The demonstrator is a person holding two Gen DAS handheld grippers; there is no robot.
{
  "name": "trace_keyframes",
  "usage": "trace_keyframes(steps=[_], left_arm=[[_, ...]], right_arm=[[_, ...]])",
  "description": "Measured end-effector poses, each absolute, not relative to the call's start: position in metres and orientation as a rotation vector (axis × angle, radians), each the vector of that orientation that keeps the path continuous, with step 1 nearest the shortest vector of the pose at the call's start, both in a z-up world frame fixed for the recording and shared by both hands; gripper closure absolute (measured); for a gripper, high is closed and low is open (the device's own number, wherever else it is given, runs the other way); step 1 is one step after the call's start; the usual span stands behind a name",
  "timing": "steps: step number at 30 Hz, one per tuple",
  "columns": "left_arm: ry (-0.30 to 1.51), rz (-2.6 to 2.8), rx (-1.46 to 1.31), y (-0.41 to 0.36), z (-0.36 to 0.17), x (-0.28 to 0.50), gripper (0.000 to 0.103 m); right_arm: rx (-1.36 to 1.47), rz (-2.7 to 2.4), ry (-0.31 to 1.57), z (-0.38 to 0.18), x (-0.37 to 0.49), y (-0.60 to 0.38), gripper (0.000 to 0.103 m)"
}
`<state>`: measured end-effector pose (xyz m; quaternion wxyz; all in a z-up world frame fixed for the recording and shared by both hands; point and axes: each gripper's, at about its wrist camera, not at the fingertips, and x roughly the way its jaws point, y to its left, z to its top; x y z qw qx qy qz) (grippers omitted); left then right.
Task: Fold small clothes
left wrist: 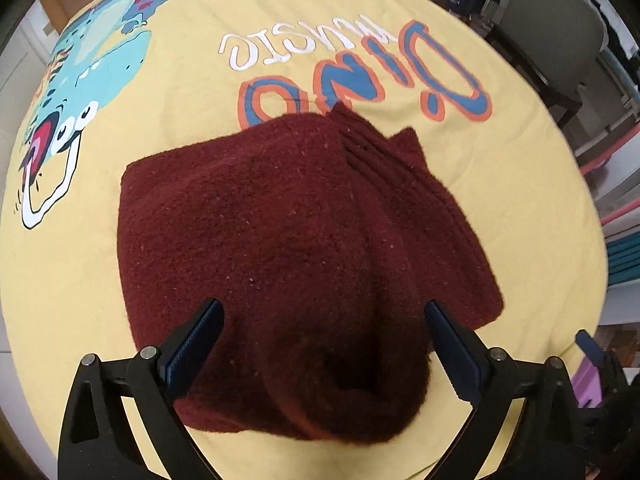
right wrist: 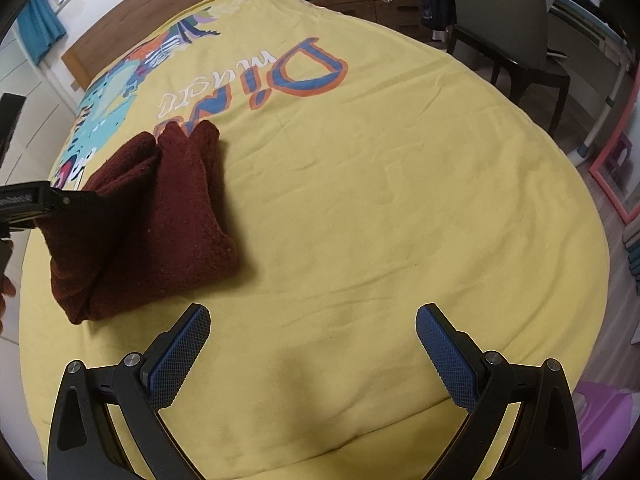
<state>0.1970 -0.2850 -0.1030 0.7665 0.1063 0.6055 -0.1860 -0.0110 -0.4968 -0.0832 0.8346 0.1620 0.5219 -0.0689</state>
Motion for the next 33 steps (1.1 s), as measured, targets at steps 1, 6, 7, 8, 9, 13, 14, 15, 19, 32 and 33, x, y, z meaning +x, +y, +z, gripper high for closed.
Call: trace_keyframes(steps=[1,6,7,8,9,13,14,15,19,32,33], left_arm=[[1.314,-0.402,0.226,-0.281,-0.099,0.197,0.003],[1.308,-0.441,0.130,-0.256,-0.073,0.196,0.001],[1.295,-0.443,0.113,-0.250,-0.066,0.196,0.001],[1.282,-0.444,0.104,-0.244,-0.060,0.196,0.001],[1.269,-0.445,0.096,-0.238,-0.054,0.195,0.001],[1.232,-0.411,0.093,-0.207,-0.040,0.193,0.001],[1.228,-0.393,0.097,-0.197,-0.040,0.193,0.001],[1.227,-0.383,0.099,-0.191,-0.041,0.192,0.001],[1.236,-0.326,0.092,-0.154,-0.055,0.188,0.001],[1.299,-0.285,0.037,-0.085,-0.095,0.163,0.001],[1.302,-0.288,0.034,-0.084,-0.096,0.163,0.001]], right_arm=[[0.340,-0.144,1.104,-0.082,-0.011,-0.495,0.000],[0.299,-0.111,1.106,-0.071,-0.001,-0.483,0.000],[0.289,-0.103,1.104,-0.068,0.002,-0.479,0.000],[0.276,-0.092,1.100,-0.064,0.006,-0.475,0.000],[0.264,-0.077,1.096,-0.059,0.011,-0.470,0.000],[0.241,-0.007,1.095,-0.037,0.039,-0.446,0.000],[0.239,0.011,1.097,-0.031,0.049,-0.440,0.000],[0.239,0.031,1.099,-0.026,0.058,-0.433,0.000],[0.238,0.120,1.119,-0.008,0.101,-0.404,0.001],[0.201,0.267,1.439,-0.074,0.194,-0.313,0.033],[0.201,0.263,1.465,-0.082,0.193,-0.312,0.033]])
